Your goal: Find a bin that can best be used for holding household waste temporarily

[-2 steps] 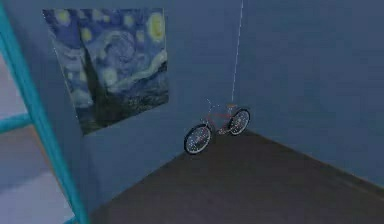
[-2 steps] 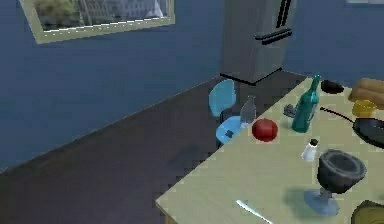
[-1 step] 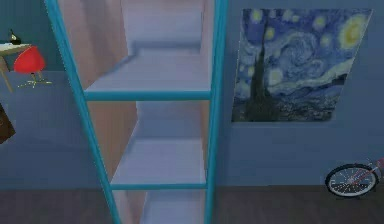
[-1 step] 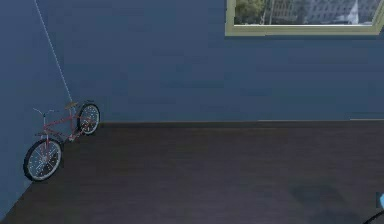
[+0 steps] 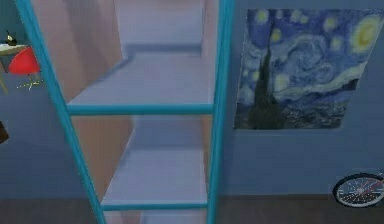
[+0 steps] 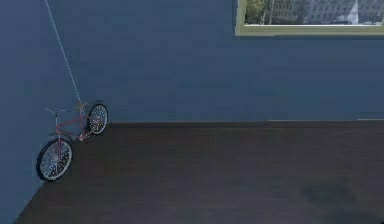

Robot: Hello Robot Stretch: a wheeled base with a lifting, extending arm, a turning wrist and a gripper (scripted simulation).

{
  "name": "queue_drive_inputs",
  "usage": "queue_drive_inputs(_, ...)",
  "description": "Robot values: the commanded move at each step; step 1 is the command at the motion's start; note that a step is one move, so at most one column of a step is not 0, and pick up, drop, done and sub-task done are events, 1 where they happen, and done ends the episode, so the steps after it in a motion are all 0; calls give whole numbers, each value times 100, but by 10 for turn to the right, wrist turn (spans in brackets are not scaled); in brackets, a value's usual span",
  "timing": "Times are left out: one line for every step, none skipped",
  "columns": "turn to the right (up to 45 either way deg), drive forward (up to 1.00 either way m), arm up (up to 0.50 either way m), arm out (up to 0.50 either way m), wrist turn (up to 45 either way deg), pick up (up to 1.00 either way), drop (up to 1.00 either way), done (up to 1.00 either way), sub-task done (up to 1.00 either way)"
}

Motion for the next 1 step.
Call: queue_drive_inputs(-450,0,0,0,0,0,0,0,0)
